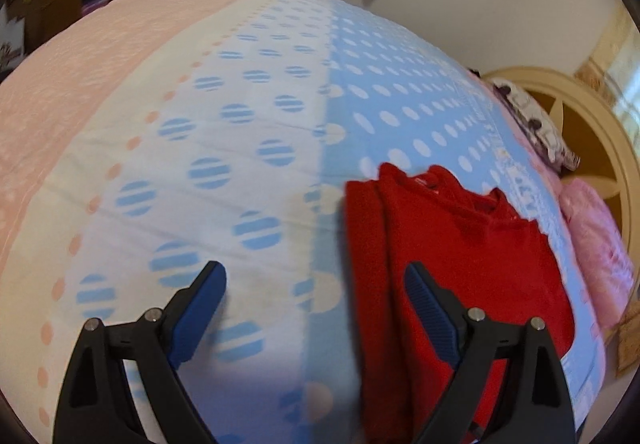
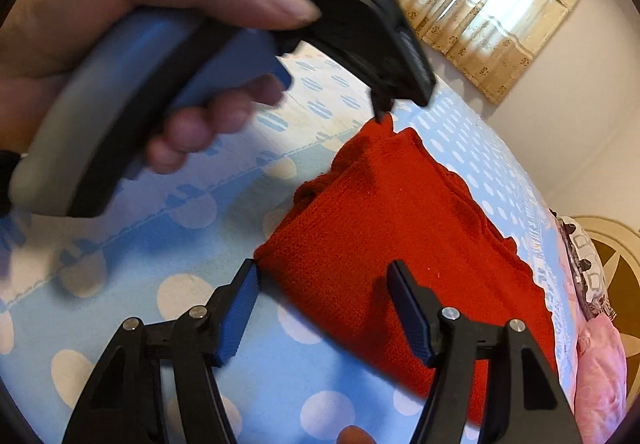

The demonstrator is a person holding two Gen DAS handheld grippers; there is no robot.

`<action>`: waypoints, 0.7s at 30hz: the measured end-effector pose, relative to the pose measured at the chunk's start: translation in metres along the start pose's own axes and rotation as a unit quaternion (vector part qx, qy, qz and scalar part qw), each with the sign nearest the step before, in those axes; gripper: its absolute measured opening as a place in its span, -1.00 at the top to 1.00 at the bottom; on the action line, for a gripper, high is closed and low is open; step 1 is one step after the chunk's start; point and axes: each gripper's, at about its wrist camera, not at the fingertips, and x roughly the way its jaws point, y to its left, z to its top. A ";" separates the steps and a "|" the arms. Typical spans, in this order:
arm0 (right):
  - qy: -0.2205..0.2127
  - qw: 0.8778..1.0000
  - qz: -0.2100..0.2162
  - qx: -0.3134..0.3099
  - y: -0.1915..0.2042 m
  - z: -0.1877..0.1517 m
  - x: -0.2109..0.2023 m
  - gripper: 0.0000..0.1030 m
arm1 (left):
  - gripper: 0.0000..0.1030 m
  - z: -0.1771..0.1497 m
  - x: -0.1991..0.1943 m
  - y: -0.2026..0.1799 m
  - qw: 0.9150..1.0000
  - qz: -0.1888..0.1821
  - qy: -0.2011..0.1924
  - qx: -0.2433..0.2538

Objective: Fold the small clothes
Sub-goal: 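Close the right tool on the cardigan side edge while the left tool grasps beside it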

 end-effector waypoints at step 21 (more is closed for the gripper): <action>-0.004 1.000 -0.017 -0.023 0.017 0.000 0.006 0.38 | -0.65 -0.001 0.040 -0.042 0.992 0.040 0.005 0.116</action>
